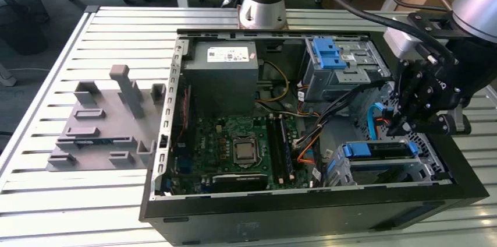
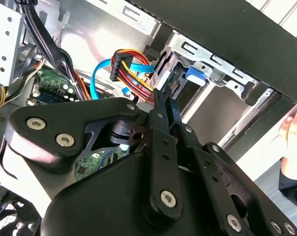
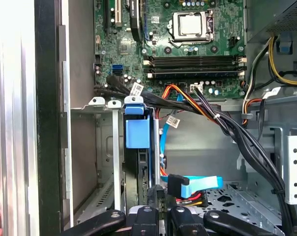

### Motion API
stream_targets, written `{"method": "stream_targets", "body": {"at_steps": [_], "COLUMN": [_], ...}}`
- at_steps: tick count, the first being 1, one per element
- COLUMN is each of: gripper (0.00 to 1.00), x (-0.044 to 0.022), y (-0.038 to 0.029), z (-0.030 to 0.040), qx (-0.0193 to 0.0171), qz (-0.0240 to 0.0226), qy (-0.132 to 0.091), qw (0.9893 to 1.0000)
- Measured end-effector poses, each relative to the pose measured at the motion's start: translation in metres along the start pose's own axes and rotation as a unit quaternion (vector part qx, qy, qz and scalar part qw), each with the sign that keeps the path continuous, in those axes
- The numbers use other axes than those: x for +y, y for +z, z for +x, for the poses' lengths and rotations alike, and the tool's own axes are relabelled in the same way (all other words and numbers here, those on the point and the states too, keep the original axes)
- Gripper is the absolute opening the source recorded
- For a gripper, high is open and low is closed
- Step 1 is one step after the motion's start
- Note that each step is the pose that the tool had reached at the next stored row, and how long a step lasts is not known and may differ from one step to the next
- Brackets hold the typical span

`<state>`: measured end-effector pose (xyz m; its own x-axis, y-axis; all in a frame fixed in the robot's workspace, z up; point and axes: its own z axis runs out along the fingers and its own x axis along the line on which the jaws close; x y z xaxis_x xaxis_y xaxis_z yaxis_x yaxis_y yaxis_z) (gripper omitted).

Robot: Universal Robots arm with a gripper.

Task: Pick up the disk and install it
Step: 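Insert the first disk wire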

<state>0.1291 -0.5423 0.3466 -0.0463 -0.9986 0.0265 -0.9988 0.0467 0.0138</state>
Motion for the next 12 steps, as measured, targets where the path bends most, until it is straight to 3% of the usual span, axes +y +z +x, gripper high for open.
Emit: {"method": "stream_targets", "body": {"at_steps": [2, 6, 12], "gripper": [0.16, 0.16, 0.16], "x": [-0.0017, -0.0022, -0.0023], "y": [0.0007, 0.0041, 0.0060], "z": [0.0001, 0.0054, 0.0061], "qx": [0.0000, 0.0001, 0.0000], "qz": [-0.0029, -0.0033, -0.0034], "qy": [0.000, 0.003, 0.004], "qw": [1.0000, 1.0000, 1.0000]}}
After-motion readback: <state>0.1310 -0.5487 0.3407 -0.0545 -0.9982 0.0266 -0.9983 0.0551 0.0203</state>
